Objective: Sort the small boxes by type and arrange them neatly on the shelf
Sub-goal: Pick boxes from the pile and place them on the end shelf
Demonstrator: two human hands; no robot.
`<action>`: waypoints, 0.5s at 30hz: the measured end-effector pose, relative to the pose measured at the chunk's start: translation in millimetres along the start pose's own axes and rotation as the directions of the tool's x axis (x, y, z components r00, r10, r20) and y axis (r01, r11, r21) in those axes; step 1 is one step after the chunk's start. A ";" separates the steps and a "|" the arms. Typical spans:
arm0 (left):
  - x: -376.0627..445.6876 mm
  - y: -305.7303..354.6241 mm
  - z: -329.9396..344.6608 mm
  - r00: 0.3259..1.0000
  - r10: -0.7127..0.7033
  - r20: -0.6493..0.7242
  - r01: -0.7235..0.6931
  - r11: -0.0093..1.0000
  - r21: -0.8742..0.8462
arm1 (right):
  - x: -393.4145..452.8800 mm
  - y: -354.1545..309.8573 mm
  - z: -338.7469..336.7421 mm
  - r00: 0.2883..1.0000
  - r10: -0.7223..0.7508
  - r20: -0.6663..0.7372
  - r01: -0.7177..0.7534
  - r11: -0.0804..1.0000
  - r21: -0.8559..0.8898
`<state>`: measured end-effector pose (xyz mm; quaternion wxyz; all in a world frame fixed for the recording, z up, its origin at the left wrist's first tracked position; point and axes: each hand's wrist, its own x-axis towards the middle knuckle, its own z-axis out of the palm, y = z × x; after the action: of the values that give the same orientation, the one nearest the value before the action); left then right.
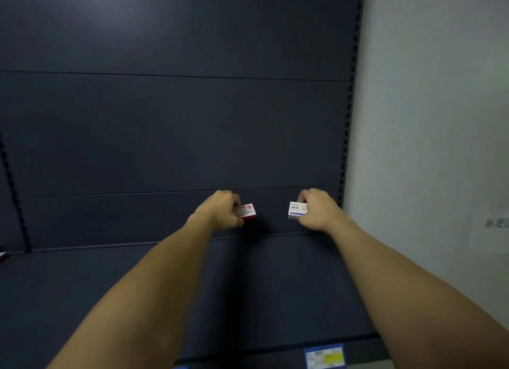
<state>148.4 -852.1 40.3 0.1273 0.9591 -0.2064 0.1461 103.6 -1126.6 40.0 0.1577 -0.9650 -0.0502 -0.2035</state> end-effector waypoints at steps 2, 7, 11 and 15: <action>0.6 -4.8 1.9 1.000 -0.004 0.017 0.003 1.000 0.026 | 6.5 4.3 6.2 1.000 -0.011 0.010 0.011 1.000 0.014; 8.2 -26.9 6.7 0.998 -0.024 0.064 0.018 0.996 0.086 | 24.2 9.7 19.4 0.999 -0.021 0.040 0.019 0.999 0.048; 14.2 -44.5 16.2 0.991 -0.066 0.114 0.056 0.994 0.091 | 37.9 13.5 29.2 0.998 -0.030 0.060 0.027 0.998 0.053; 12.7 -54.7 35.0 0.976 -0.096 0.195 0.079 0.993 0.093 | 45.4 19.3 43.1 0.995 -0.023 0.099 0.018 0.999 0.052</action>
<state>191.2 -819.0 2.1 0.0719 0.9816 -0.1692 0.0524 164.4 -1129.3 15.7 0.1774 -0.9690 -0.0729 -0.1554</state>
